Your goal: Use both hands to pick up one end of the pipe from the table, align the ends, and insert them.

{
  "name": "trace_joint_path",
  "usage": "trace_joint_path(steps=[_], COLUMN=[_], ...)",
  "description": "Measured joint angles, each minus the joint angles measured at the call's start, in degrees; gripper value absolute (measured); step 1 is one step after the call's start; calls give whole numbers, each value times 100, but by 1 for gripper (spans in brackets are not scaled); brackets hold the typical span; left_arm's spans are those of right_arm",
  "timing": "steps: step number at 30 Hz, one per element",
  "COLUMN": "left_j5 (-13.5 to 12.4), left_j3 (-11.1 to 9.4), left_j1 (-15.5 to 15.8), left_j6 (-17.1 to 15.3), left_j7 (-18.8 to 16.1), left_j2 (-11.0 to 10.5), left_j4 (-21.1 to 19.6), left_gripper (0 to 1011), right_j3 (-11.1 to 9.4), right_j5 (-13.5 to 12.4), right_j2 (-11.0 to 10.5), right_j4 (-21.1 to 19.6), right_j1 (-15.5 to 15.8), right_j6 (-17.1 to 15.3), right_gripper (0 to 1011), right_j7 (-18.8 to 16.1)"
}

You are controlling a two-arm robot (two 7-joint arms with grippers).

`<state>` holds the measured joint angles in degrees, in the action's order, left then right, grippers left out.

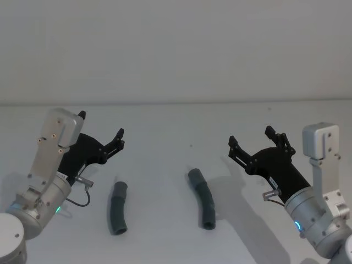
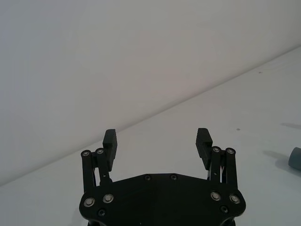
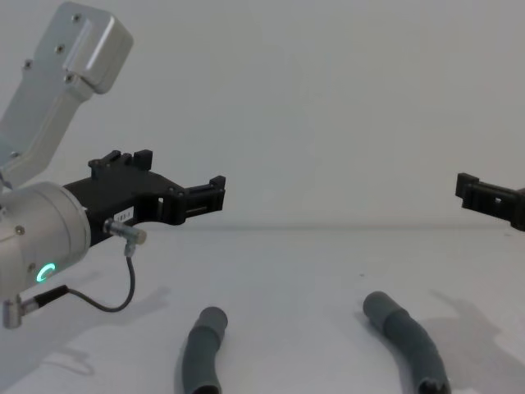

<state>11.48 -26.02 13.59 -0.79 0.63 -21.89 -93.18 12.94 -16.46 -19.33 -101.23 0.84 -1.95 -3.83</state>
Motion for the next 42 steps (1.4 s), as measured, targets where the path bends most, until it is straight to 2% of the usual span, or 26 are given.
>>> trace_joint_path(steps=[42], left_j5=[0], left_j3=[0], left_j1=[0], left_j6=[0], left_j7=[0], left_j2=[0], left_j4=[0], left_gripper=[1002], right_j3=[0], right_j5=[0], right_j2=[0], right_j4=[0], right_j1=[0], right_j6=[0], right_gripper=[1004], right_j7=[0])
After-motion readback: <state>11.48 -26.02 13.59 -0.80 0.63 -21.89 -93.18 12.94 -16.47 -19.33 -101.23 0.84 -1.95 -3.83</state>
